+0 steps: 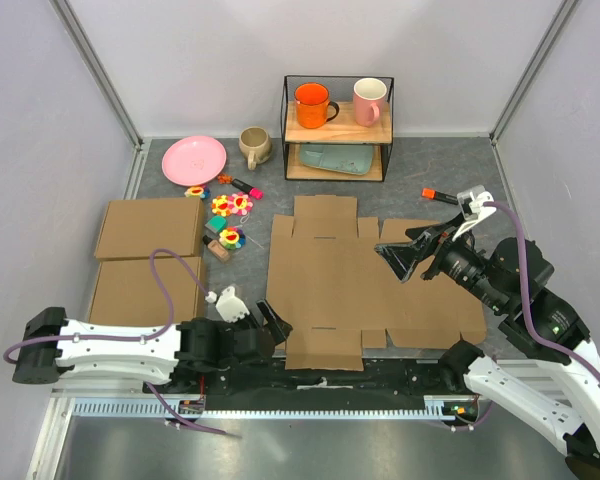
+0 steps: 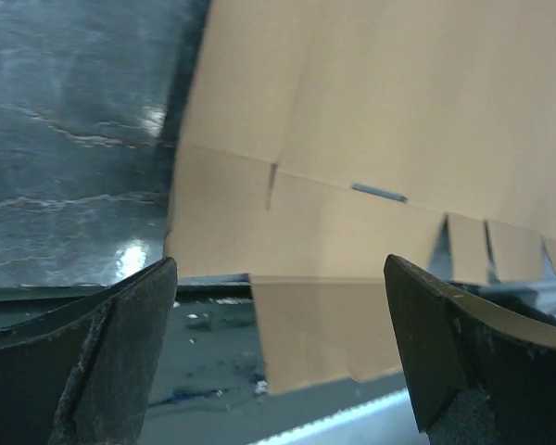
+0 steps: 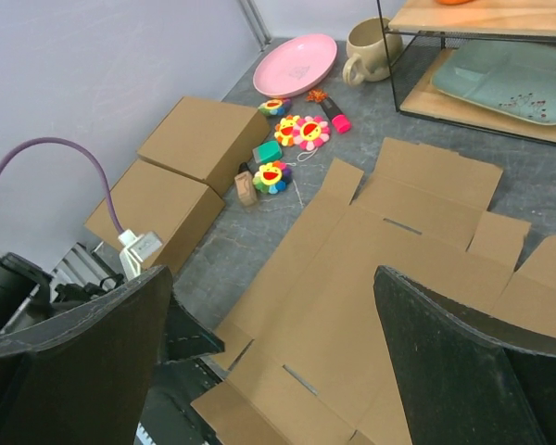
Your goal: Fold the paper box
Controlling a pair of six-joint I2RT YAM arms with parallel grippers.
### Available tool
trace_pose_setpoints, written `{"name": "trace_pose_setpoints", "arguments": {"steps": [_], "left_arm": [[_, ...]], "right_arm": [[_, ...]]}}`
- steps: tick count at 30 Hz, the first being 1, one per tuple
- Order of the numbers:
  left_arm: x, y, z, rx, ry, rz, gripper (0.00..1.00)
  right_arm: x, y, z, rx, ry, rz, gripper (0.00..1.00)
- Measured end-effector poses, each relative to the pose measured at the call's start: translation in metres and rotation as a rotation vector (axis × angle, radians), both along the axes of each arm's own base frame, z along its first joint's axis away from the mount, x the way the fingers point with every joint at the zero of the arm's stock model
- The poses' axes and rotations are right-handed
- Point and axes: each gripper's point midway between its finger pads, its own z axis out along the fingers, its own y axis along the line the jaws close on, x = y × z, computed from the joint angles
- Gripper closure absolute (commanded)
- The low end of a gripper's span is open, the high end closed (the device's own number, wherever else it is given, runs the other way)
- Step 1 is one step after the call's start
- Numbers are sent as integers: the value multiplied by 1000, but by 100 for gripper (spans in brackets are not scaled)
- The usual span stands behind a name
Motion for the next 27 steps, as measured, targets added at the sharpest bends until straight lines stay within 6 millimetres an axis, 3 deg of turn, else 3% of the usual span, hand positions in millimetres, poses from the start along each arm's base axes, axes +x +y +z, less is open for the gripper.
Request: {"name": "trace_pose_setpoints", "arguments": {"steps": [6, 10, 17, 20, 24, 27], "left_arm": [[3, 17, -36, 51, -26, 96, 4], [11, 13, -32, -98, -55, 144, 5], [8, -1, -30, -210, -38, 146, 6], [12, -9, -31, -227, -54, 162, 17], [20, -4, -39, -257, -95, 199, 49], [22, 5, -46, -272, -110, 217, 66]], "right_arm": [[0, 2, -8, 15, 25, 0, 2], [-2, 1, -8, 23, 26, 0, 2], [-1, 1, -17, 18, 43, -2, 2], [-1, 2, -21, 18, 58, -3, 2], [-1, 2, -21, 24, 61, -3, 2], [-3, 1, -20, 29, 58, -4, 2]]}}
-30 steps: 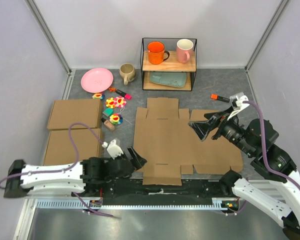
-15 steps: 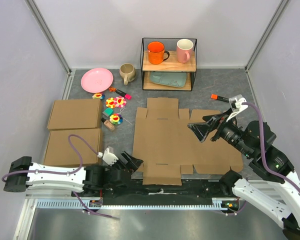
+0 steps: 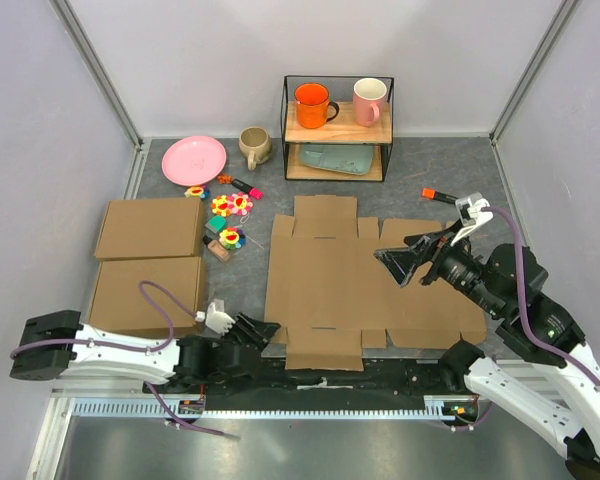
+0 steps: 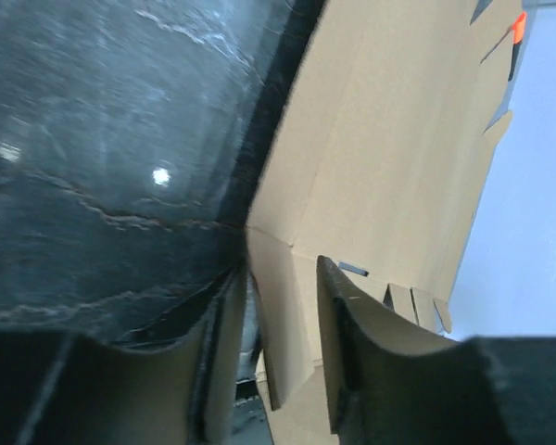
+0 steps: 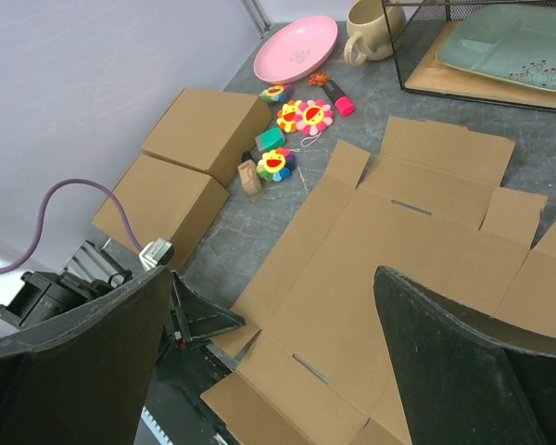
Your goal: Fold the paper box
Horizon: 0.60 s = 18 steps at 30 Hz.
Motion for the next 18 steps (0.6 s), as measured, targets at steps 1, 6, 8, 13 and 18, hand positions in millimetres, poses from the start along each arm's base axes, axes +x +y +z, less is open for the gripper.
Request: {"name": "trace_pose_setpoints", "arguments": {"steps": [1, 6, 8, 13, 18], "left_arm": [[0, 2, -1, -8, -2, 0, 70], [1, 2, 14, -35, -55, -36, 98], [2, 0, 29, -3, -119, -83, 98], [7, -23, 140, 50, -357, -220, 98], [8, -30, 294, 95, -615, -324, 98]], "right_arm": [[0, 0, 0, 2, -2, 0, 2], [-1, -1, 1, 3, -4, -1, 2], [-2, -2, 0, 0, -1, -1, 2], [-3, -5, 18, -7, -17, -7, 2], [-12, -20, 78, 27, -131, -32, 2]]}}
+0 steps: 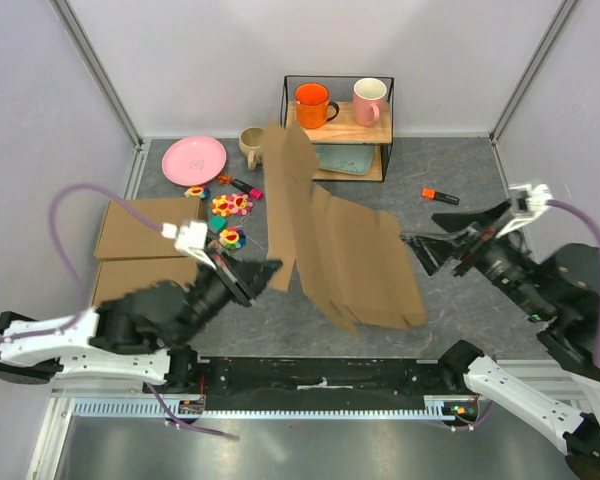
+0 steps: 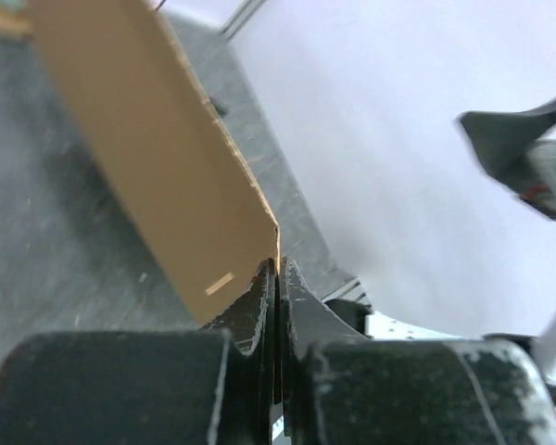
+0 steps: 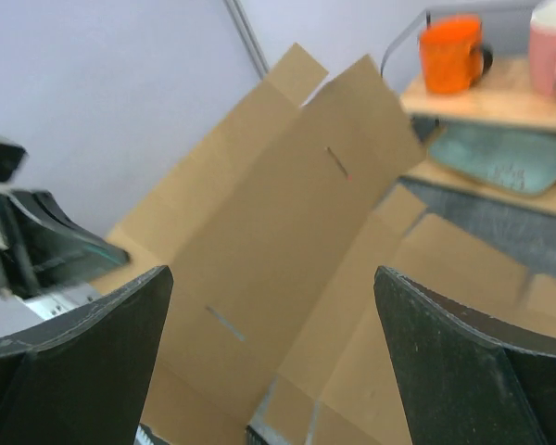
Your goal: Fold the paper box
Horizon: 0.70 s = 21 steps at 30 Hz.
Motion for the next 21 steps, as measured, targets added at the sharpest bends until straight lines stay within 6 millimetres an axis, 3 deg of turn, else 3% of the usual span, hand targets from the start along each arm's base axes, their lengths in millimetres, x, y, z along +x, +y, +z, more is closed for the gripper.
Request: {"name": "trace_pose_setpoints", "arguments": {"steps": [4, 7, 10, 12, 14, 18, 21], "left_arm": [[-6, 0, 136, 9, -194, -85, 98], [-14, -6, 233, 9, -324, -155, 98], [-26, -20, 315, -26, -439, -233, 98], [-36, -36, 348, -72, -505, -287, 98], [-48, -52, 353, -69, -553, -356, 98], [-66, -94, 306, 65, -561, -520, 98], [-79, -113, 277, 132, -547, -623, 98]], "right_arm": [[-17, -18, 50, 56, -124, -12, 2], [-29, -27, 69, 89, -186, -14, 2], [-37, -33, 79, 112, -215, -12, 2], [-39, -34, 83, 119, -225, -8, 2], [-40, -34, 83, 120, -226, -7, 2], [-45, -39, 87, 124, -233, -8, 2], [-58, -51, 104, 145, -276, -17, 2]]}}
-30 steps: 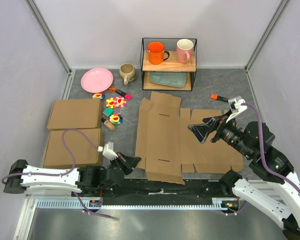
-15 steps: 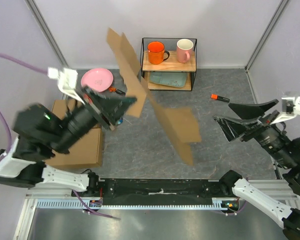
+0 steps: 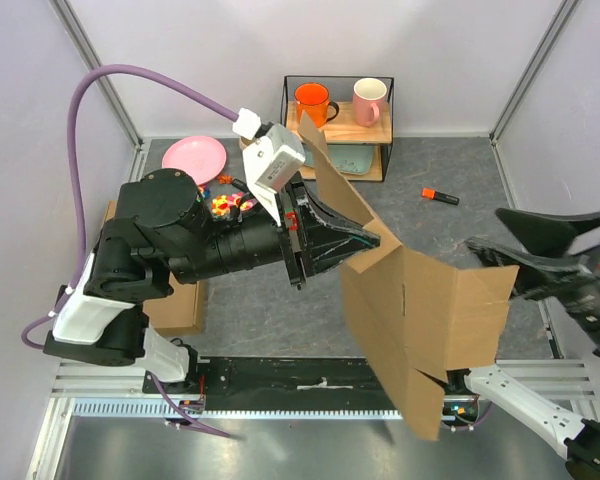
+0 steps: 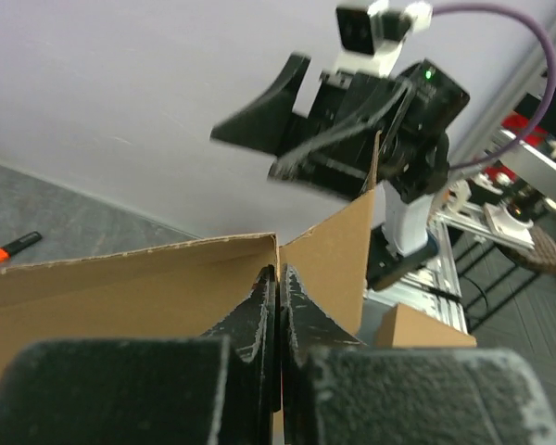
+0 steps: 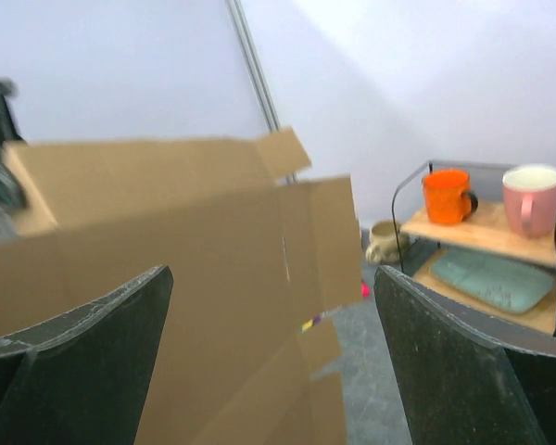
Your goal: Fold the paper box
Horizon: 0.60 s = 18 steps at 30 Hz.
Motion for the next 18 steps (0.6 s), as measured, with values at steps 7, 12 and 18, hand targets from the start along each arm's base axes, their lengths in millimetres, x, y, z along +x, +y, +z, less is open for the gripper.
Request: {"name": "trace_pose_setpoints", "arguments": {"steps": [7, 12, 18], "left_arm": [[-32, 15, 7, -24, -15, -176, 98], [-63, 47, 25, -130, -65, -337, 98], [-84, 50, 36, -191, -139, -454, 98]], "right_arm": [[-39, -49, 51, 108, -151, -82, 2], [-35, -60, 50, 115, -147, -144, 2], [-20, -61, 36, 91, -103, -197, 2]]}}
